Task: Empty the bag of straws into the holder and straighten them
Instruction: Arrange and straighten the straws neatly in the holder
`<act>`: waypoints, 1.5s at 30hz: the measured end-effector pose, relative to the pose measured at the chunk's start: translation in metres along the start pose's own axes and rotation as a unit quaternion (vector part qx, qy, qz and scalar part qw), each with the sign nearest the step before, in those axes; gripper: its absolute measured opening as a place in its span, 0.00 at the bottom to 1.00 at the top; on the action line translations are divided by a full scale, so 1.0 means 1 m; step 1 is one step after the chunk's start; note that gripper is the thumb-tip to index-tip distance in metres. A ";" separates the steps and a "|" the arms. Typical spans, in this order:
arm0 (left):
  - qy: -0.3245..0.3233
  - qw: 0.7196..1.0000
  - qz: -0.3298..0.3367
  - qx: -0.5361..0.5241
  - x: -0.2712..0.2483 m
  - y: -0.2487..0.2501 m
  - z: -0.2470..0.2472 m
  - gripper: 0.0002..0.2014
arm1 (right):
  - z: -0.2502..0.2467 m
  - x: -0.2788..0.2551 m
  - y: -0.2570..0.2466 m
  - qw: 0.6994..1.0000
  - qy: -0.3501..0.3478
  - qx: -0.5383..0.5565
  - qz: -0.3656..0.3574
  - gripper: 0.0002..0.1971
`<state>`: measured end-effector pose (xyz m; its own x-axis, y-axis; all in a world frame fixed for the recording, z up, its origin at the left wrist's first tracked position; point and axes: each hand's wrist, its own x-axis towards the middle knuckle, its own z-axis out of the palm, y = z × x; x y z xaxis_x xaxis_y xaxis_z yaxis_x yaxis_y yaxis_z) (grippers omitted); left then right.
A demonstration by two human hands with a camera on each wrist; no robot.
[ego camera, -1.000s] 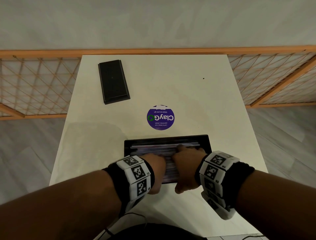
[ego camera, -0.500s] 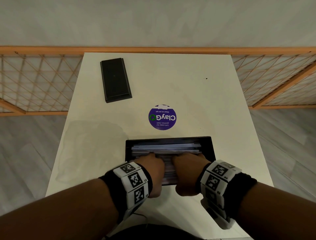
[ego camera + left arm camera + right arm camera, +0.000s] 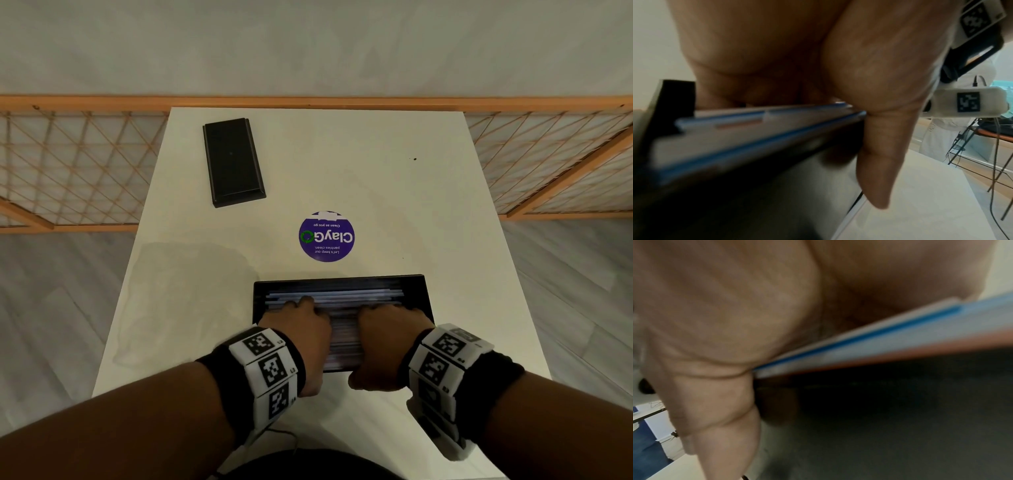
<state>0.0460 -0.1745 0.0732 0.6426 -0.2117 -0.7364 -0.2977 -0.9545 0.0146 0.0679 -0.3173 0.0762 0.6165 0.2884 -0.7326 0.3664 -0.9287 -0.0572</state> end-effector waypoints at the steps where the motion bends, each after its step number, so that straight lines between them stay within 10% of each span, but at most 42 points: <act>1: 0.005 1.000 -0.005 -0.003 -0.001 0.000 0.000 0.39 | 0.000 -0.001 0.000 1.000 0.007 -0.006 0.000 0.28; 7: 0.031 0.999 -0.019 -0.040 0.002 -0.001 0.005 0.52 | 0.007 0.003 -0.003 0.999 0.030 -0.019 -0.031 0.39; 45: -0.001 0.998 -0.008 -0.067 -0.001 -0.008 0.006 0.33 | 0.012 0.006 0.003 0.998 0.036 -0.013 -0.040 0.29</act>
<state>0.0436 -0.1657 0.0702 0.6446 -0.1955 -0.7391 -0.1903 -0.9774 0.0926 0.0645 -0.3213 0.0636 0.6329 0.3793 -0.6749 0.4342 -0.8957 -0.0962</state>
